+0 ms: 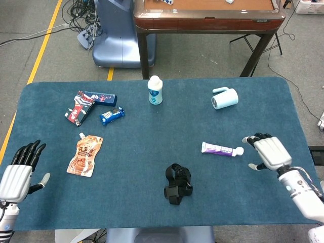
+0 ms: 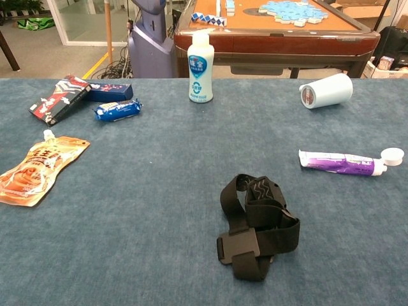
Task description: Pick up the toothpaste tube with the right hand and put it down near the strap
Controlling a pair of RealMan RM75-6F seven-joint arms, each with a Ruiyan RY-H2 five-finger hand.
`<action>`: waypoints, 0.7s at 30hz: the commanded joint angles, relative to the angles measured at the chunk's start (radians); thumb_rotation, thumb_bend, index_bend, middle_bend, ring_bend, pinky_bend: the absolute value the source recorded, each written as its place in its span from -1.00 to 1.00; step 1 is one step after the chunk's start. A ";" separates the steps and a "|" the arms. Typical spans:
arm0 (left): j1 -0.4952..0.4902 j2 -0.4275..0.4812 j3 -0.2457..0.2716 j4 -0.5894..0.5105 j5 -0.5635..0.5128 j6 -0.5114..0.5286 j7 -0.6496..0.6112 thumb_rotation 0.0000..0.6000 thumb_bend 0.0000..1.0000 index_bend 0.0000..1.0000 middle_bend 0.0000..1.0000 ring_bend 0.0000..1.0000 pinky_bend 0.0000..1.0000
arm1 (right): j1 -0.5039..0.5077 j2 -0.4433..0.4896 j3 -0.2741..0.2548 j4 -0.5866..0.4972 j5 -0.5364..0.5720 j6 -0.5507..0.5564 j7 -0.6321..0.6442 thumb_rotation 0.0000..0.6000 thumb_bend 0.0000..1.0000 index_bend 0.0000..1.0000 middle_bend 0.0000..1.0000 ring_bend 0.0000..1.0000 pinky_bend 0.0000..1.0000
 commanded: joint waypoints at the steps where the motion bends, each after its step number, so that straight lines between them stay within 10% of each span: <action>1: -0.005 -0.006 -0.002 0.004 -0.006 -0.009 0.005 1.00 -0.41 -1.00 -1.00 -1.00 -0.92 | 0.045 -0.047 0.007 0.045 0.046 -0.054 -0.020 1.00 -0.73 -0.49 -0.31 -0.59 -0.48; 21: -0.031 -0.045 0.000 0.037 -0.034 -0.068 0.015 1.00 -0.41 -1.00 -1.00 -1.00 -0.92 | 0.175 -0.239 -0.022 0.286 0.196 -0.233 -0.008 1.00 -0.71 -0.50 -0.31 -0.59 -0.48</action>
